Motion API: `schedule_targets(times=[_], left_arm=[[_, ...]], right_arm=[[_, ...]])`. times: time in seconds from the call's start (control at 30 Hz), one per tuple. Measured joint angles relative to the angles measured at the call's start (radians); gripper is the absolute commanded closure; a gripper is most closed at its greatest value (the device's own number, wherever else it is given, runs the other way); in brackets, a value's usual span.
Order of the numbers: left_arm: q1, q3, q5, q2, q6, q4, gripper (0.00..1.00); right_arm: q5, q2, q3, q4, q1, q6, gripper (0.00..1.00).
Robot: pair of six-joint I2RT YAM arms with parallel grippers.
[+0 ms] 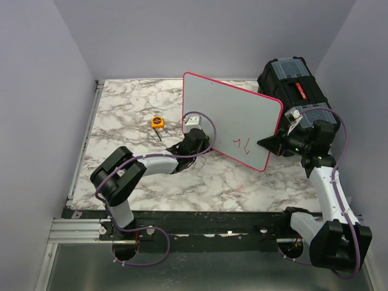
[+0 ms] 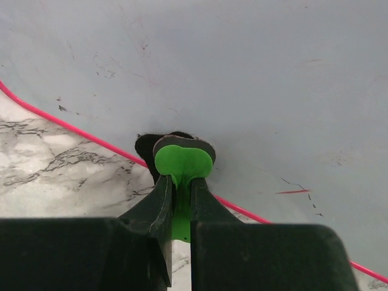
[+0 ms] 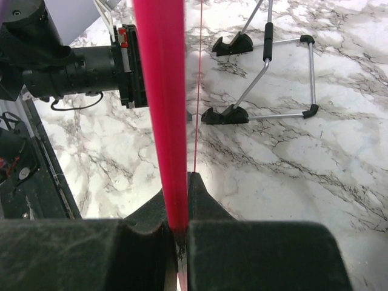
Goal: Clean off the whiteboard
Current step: Erase the whiteboard using the whiteboard eraser.
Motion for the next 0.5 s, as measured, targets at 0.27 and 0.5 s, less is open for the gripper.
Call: schedule_targets(times=[0.27,0.5], left_arm=[[-0.098,0.122,-0.013,0.036,-0.044,-0.075,1.00],[-0.187,0.183,-0.006,0.037,-0.063,-0.086,1.00]], right_arm=[[0.017,-0.002,0.000,0.013,-0.007,-0.011,1.00],[0.025,-0.003,0.000,0.020,-0.007,-0.018,1.00]])
